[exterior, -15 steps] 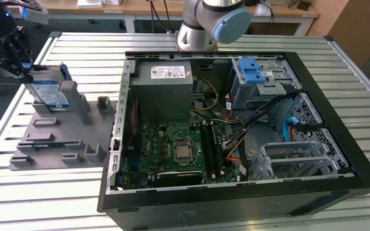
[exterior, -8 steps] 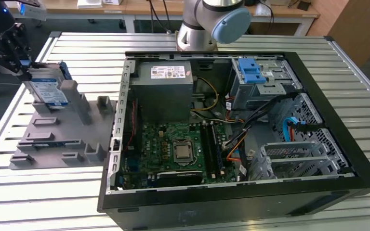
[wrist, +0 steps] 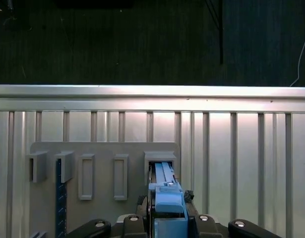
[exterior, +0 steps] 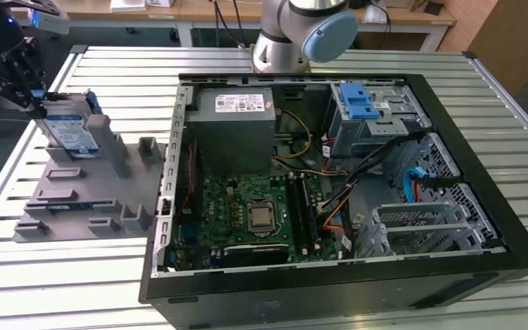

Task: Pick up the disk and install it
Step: 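Pick up the disk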

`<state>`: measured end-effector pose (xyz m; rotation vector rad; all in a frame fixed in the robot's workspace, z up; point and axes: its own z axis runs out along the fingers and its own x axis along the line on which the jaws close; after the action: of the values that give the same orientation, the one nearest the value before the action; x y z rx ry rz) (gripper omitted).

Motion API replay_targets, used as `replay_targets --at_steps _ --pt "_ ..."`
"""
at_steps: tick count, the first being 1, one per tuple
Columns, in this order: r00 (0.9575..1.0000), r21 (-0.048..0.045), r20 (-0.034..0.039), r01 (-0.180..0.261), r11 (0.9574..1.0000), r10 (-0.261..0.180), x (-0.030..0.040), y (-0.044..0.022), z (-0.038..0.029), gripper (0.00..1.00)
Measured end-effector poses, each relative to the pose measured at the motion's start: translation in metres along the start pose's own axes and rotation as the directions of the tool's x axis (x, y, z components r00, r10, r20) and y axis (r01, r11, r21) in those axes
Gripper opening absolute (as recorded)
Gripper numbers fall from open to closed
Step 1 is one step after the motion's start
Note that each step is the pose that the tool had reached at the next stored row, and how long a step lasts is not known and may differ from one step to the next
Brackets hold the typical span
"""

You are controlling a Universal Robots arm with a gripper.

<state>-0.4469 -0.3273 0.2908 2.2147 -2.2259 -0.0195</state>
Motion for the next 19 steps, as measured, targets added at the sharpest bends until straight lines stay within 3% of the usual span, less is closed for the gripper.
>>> replay_targets --at_steps 6,8,9,14,19 --pt "1.0000 0.0005 -0.0014 0.000 1.0000 0.000 0.0000 -0.0001 0.0020 0.44" --pt "1.0000 0.0008 -0.0013 0.000 1.0000 0.000 0.0000 -0.0001 0.0016 0.43" --pt "1.0000 0.0009 -0.0013 0.000 1.0000 0.000 0.0000 -0.0001 0.0015 0.36" --pt "1.0000 0.0007 -0.0016 0.000 1.0000 0.000 0.0000 -0.0001 0.0014 0.36" --pt "1.0000 0.0017 -0.0027 0.000 1.0000 0.000 -0.0001 0.0000 -0.0064 0.36"
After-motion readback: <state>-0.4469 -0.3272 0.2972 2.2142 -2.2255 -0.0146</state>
